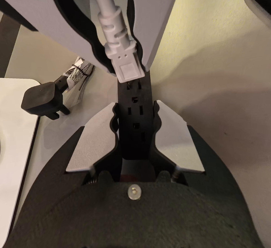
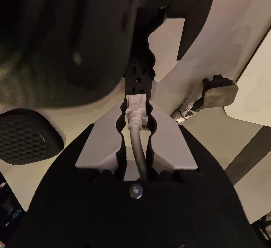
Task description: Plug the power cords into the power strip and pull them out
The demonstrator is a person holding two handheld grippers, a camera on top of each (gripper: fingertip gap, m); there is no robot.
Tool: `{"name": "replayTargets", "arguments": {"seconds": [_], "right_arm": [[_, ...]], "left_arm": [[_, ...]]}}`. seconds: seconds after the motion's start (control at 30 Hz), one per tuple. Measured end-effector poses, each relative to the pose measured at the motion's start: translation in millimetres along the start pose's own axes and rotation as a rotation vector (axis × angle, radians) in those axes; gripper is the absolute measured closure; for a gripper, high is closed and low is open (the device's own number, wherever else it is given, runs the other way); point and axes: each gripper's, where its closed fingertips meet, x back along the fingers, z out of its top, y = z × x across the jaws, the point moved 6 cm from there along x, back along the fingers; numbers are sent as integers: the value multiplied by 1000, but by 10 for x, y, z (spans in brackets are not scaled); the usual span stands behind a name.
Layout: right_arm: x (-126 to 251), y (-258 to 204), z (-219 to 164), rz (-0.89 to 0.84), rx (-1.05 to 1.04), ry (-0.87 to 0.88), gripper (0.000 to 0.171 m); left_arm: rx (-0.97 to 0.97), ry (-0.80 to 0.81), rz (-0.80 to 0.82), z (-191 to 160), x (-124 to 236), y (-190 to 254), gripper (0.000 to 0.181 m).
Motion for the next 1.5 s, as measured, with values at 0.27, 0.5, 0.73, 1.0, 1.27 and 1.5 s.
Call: {"name": "replayTargets", "arguments": {"seconds": [0.27, 0.5, 0.73, 1.0, 1.27, 1.5], "right_arm": [[-24, 10, 9, 7, -31, -11, 148], [-30, 7, 16, 5, -55, -16, 148], [-38, 22, 27, 26, -47, -29, 148], [-95, -30, 41, -59, -60, 3, 150], [-101, -36, 31, -71, -85, 44, 149], [-104, -31, 26, -54, -111, 65, 148]], "left_arm": [[-1, 0, 0, 2, -1, -1, 137], [-2, 0, 2, 3, 0, 0, 137], [-4, 1, 5, 4, 1, 2, 137], [-12, -9, 14, -1, 3, 12, 135], [0, -6, 14, -5, 5, 7, 135], [-22, 16, -16, -51, 75, 20, 137]]}}
